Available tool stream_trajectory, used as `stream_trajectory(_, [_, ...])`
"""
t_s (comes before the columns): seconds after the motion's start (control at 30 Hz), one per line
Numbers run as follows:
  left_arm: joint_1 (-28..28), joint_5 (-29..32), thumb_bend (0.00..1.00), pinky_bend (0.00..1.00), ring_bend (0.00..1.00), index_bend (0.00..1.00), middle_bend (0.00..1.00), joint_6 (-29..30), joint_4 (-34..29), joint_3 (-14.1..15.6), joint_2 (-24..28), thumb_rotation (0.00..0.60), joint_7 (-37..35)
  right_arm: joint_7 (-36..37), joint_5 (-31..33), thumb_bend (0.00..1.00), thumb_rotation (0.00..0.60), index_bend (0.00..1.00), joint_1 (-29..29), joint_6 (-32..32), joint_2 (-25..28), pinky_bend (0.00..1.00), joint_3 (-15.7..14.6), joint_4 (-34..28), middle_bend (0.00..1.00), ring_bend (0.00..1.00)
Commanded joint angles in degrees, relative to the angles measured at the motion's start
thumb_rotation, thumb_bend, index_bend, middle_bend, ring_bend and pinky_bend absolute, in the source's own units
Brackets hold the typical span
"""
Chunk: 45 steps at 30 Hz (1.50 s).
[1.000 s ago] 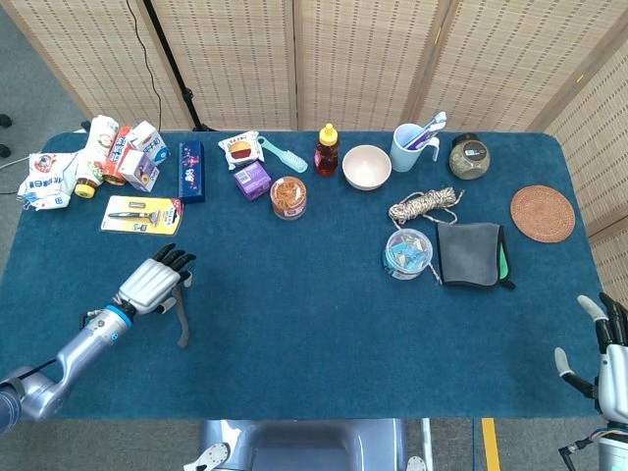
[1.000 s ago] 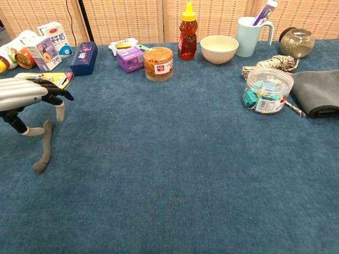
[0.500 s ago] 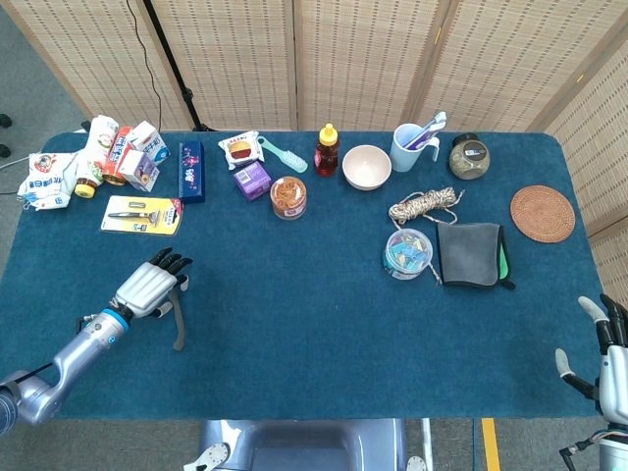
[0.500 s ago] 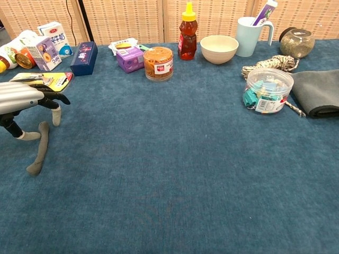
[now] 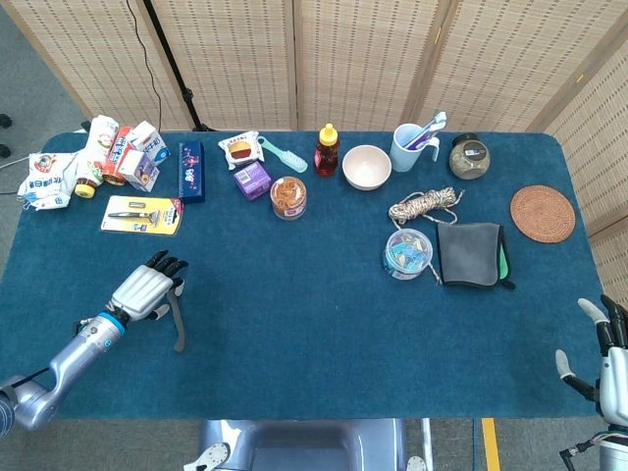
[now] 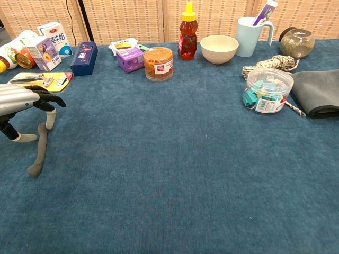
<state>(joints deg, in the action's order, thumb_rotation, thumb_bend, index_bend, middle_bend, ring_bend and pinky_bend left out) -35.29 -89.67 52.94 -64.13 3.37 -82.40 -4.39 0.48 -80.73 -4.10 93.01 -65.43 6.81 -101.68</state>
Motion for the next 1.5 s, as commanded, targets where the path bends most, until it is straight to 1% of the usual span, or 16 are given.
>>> stream_trajectory(0.03, [0.01, 0.20, 0.30, 0.03, 0.12, 0.48, 0.16, 0.32, 0.32, -0.23, -0.38, 0.600, 0.33, 0.02, 0.08, 0.36, 0.600, 0.17, -0.08, 0.05, 0.03, 0.00, 0.02, 0.00, 0.05, 0.03])
stream_trajectory(0.33, [-0.26, 0.88, 0.31, 0.03, 0.13, 0.48, 0.17, 0.15, 1.12, -0.60, -1.63, 0.600, 1.33, 0.02, 0.35, 0.36, 0.600, 0.17, -0.13, -0.14, 0.04, 0.00, 0.08, 0.02, 0.05, 0.03])
stream_trajectory(0.4, [-0.33, 1.03, 0.34, 0.03, 0.13, 0.49, 0.17, 0.21, 1.41, -0.75, -1.97, 0.600, 1.31, -0.04, 0.37, 0.36, 0.600, 0.18, -0.14, -0.11, 0.09, 0.00, 0.14, 0.00, 0.05, 0.03])
stream_trajectory(0.47, [-0.41, 1.28, 0.42, 0.03, 0.14, 0.49, 0.18, 0.08, 1.59, -0.90, -2.16, 0.600, 1.06, -0.08, 0.36, 0.36, 0.600, 0.18, -0.17, -0.06, 0.15, 0.00, 0.18, -0.05, 0.05, 0.03])
stream_trajectory(0.53, [-0.48, 1.40, 0.45, 0.03, 0.14, 0.49, 0.18, 0.03, 1.73, -0.96, -2.24, 0.600, 1.04, -0.14, 0.39, 0.36, 0.600, 0.18, -0.18, -0.06, 0.20, 0.00, 0.19, -0.12, 0.05, 0.03])
stream_trajectory(1.0, [-0.46, 1.50, 0.46, 0.03, 0.14, 0.50, 0.18, 0.31, 0.73, -0.66, -1.60, 0.600, 1.12, 0.06, 0.51, 0.36, 0.600, 0.18, -0.19, -0.28, 0.17, 0.00, 0.23, 0.00, 0.05, 0.03])
stream_trajectory(1.2, [-0.51, 1.97, 0.46, 0.03, 0.14, 0.57, 0.19, 0.58, -0.23, -1.15, -1.12, 0.600, -0.20, 0.17, 0.42, 0.36, 0.600, 0.18, -0.19, -0.27, 0.12, 0.00, 0.25, 0.04, 0.05, 0.03])
stream_trajectory(1.27, [-0.53, 2.26, 0.46, 0.02, 0.15, 0.61, 0.20, 0.56, -0.91, -1.37, -0.82, 0.600, -1.01, 0.15, 0.38, 0.36, 0.600, 0.18, -0.23, -0.18, 0.19, 0.00, 0.27, -0.03, 0.05, 0.03])
stream_trajectory(1.5, [-1.01, 3.23, 0.46, 0.03, 0.15, 0.69, 0.21, -0.65, -4.49, -1.81, 1.54, 0.600, -2.96, 0.10, 0.03, 0.36, 0.600, 0.19, -0.35, 0.10, 0.38, 0.00, 0.22, -0.25, 0.05, 0.03])
